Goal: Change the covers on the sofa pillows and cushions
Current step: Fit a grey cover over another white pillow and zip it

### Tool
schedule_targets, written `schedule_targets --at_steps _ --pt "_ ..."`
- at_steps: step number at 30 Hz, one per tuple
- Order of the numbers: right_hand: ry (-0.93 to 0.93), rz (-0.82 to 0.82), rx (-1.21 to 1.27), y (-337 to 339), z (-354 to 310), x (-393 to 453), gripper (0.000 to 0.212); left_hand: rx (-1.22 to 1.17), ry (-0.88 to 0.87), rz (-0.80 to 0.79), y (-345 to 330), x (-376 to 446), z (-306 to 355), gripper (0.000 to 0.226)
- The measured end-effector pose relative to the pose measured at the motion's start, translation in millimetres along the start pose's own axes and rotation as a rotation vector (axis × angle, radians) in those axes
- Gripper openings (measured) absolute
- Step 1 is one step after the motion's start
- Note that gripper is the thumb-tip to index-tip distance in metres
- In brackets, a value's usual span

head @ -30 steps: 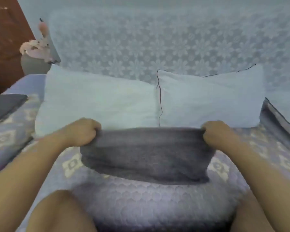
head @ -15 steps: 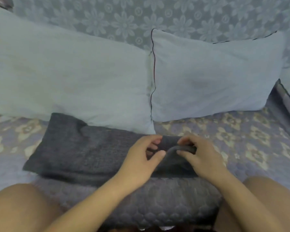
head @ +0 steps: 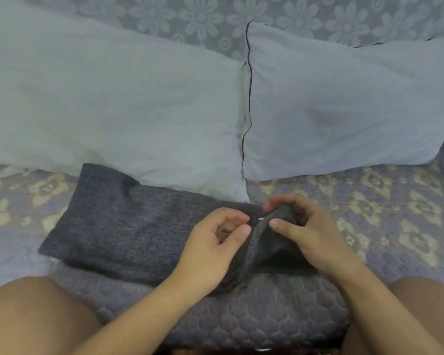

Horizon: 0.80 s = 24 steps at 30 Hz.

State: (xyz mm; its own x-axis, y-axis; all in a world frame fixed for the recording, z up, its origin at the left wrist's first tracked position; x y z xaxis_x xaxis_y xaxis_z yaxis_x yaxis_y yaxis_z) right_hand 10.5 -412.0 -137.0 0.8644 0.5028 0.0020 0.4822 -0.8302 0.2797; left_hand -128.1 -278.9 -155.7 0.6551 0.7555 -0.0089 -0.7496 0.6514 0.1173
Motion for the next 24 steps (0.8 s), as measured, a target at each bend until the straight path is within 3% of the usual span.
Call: schedule_targets --at_steps 2,4,11,14,17,19,22,24 --pt "0.002 -0.009 0.1 -4.1 -4.7 -7.2 0.03 -0.064 0.09 -0.102 -10.2 0.8 -3.7 0.014" --pt "0.018 -0.016 0.14 -10.6 -7.5 -15.0 0.034 -0.007 0.073 -0.15 -18.1 2.4 -3.4 0.017" --pt "0.115 0.15 0.054 -17.2 -9.1 -30.9 0.048 0.093 0.013 0.026 -14.6 -0.5 -0.4 0.021" --pt "0.051 0.02 -0.038 -23.6 -7.2 -29.3 0.035 0.09 -0.056 0.046 -8.8 -3.2 5.6 0.029" --pt "0.005 -0.043 -0.103 -25.1 -3.3 -23.6 0.004 0.122 -0.103 0.062 -6.6 -6.8 5.2 0.028" --pt "-0.021 -0.064 -0.025 -25.1 -1.1 -23.5 0.01 0.112 -0.082 0.064 -7.6 -8.1 1.3 0.025" --pt "0.1 -0.028 -0.025 -19.3 -7.4 -24.7 0.011 0.055 -0.033 0.009 -9.8 -8.5 3.3 0.031" --pt "0.168 0.023 -0.059 -14.5 -11.0 -25.3 0.014 0.024 0.001 -0.01 -8.3 -6.7 6.4 0.021"
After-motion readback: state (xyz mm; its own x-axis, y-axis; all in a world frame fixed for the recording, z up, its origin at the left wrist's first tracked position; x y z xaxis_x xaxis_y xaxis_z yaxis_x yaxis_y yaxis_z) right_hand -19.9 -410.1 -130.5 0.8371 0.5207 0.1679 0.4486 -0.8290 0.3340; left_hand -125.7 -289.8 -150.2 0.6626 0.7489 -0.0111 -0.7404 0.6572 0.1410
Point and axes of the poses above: each hand's wrist, its own x-axis towards the middle knuckle, its own y-axis out of the back of the hand, z = x × y, the point moved 6 cm from there along x, towards the middle knuckle, and after that the axes turned 15 degrees about z, right-handed, at the moved point
